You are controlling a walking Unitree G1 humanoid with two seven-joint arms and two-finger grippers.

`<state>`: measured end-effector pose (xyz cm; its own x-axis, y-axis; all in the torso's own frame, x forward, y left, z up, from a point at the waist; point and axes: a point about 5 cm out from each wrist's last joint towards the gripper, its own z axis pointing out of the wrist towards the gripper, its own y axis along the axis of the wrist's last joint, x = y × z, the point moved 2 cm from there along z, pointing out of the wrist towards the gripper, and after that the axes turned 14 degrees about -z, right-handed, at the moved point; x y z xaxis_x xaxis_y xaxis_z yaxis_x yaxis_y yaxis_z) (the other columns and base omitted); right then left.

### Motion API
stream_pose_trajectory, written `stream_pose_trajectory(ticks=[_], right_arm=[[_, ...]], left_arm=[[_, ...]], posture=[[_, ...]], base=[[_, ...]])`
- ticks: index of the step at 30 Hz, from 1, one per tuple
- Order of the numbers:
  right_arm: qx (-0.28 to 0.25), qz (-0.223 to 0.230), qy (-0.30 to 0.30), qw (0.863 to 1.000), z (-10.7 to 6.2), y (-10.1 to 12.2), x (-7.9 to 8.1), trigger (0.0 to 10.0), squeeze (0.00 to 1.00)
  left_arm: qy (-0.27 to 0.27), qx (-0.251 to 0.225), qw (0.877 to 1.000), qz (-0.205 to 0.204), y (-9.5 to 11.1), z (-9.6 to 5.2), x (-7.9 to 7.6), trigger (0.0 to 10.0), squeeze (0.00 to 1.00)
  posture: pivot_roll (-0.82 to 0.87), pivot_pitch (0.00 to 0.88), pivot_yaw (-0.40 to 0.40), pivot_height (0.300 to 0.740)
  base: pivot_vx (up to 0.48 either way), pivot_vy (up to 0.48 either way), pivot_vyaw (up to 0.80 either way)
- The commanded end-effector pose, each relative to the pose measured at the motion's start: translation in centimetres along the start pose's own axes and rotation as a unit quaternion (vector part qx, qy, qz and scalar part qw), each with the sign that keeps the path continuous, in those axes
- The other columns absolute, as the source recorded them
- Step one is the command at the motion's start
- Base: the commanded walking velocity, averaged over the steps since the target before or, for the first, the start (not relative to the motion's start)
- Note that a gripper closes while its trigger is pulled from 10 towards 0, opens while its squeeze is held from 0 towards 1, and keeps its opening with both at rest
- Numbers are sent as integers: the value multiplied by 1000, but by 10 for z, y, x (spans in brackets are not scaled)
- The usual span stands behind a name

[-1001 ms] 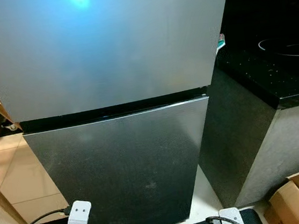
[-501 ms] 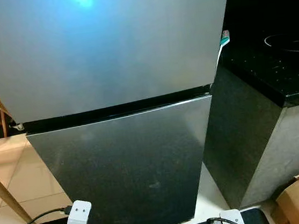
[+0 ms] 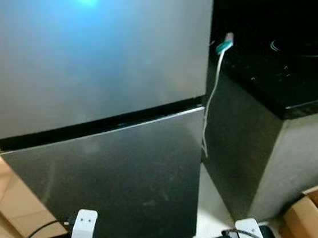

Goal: Restocking fridge

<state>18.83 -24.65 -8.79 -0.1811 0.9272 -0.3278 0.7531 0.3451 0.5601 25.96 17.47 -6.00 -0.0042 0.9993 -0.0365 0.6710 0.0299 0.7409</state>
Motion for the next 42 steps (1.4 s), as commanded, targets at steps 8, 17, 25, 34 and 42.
stream_pose_trajectory(ticks=[8,17,25,34,42], right_arm=[[-23,-14,35,999,0,4,10,10000,0],[-22,-23,43,999,-1,4,12,10000,0],[-23,-20,43,999,-1,4,9,10000,0],[-21,-16,43,999,-1,1,8,10000,0],[-21,-10,43,999,-2,0,9,10000,0]], left_arm=[[10,31,999,7,-16,-3,4,10000,0],[12,31,999,8,-17,-4,8,10000,0],[1,31,999,6,-18,-4,3,10000,0],[-8,32,999,10,-16,-3,0,10000,0],[-20,29,999,19,-12,-2,-5,10000,0]], posture=[[-91,13,32,726],[-92,16,36,726],[-96,23,43,726],[-100,26,50,726],[-99,25,54,726]], base=[[0,0,500],[0,0,800],[0,0,800],[0,0,800],[0,0,800]])
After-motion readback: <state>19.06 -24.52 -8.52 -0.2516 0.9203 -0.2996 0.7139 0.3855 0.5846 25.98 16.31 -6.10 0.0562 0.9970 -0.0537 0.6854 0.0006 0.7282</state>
